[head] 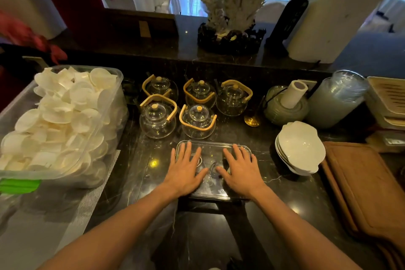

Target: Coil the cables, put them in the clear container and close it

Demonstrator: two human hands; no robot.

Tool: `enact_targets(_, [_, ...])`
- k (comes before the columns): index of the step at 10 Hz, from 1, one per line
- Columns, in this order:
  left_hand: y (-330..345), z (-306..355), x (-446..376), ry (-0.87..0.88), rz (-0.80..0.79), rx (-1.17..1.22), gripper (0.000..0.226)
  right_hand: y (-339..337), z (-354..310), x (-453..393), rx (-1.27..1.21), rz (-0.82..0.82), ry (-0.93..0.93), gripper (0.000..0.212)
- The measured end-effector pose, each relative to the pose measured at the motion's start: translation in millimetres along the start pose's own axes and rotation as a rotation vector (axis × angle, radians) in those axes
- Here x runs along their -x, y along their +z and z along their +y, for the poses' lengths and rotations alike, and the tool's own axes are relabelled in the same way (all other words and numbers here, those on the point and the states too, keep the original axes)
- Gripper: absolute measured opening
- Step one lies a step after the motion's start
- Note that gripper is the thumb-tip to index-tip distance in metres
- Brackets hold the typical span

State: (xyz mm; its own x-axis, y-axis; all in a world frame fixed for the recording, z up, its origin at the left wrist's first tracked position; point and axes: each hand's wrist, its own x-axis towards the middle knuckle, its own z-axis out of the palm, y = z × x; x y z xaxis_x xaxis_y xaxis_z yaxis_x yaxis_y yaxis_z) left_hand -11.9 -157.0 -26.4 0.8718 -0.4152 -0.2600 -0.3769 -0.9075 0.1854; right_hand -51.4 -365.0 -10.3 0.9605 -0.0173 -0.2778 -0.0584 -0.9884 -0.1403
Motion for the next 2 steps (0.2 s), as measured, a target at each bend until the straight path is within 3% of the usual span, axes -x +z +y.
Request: enact_targets(2, [-60,-7,-15,0.061,-0.248,-0.024,0.078,-40,5,-11,0.017,-0.138,-0.064,0.07])
